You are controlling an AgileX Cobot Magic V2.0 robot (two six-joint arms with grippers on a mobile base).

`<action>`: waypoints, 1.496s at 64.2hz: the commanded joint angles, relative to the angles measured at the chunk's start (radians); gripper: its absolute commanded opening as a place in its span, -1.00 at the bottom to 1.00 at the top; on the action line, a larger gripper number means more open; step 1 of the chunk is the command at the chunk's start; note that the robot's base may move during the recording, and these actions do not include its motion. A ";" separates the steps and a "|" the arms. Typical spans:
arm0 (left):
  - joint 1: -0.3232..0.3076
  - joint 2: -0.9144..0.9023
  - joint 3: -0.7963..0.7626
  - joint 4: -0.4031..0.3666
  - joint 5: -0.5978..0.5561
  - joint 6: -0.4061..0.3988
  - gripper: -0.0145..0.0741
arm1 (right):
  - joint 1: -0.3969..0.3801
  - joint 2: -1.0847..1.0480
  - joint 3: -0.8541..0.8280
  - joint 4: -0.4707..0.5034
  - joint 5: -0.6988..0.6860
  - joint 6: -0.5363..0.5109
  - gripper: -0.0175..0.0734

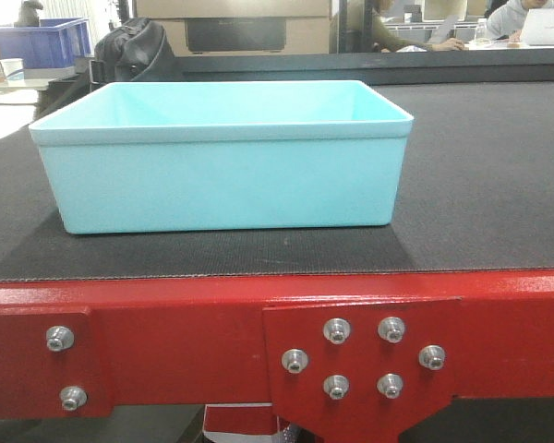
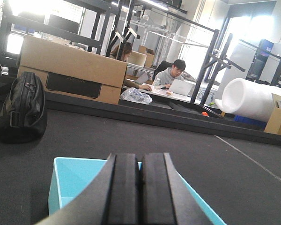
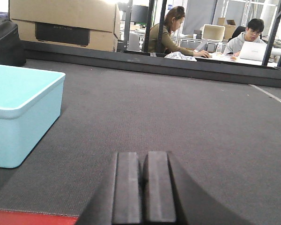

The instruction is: Fetch blue bin and place on conveyor start

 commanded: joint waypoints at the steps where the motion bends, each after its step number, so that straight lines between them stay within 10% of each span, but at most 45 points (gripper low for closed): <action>1: -0.005 -0.005 0.000 0.001 -0.018 0.001 -0.92 | -0.004 -0.008 0.000 0.000 -0.022 -0.006 -0.98; 35: 0.000 -0.006 0.002 0.033 0.028 0.012 -0.92 | -0.004 -0.008 0.000 0.000 -0.022 -0.006 -0.98; 47: 0.007 -0.071 0.020 -0.058 0.142 0.361 -0.92 | -0.004 -0.008 0.000 0.000 -0.022 -0.006 -0.98; 57: 0.125 -0.164 0.184 -0.199 0.038 0.443 -0.92 | -0.004 -0.008 0.000 0.000 -0.022 -0.006 -0.98; 76: 0.369 -0.425 0.520 -0.237 -0.136 0.443 -0.92 | -0.004 -0.008 0.000 0.000 -0.022 -0.006 -0.98; 96: 0.389 -0.441 0.532 -0.318 -0.127 0.549 -0.92 | -0.004 -0.008 0.000 0.000 -0.022 -0.006 -0.98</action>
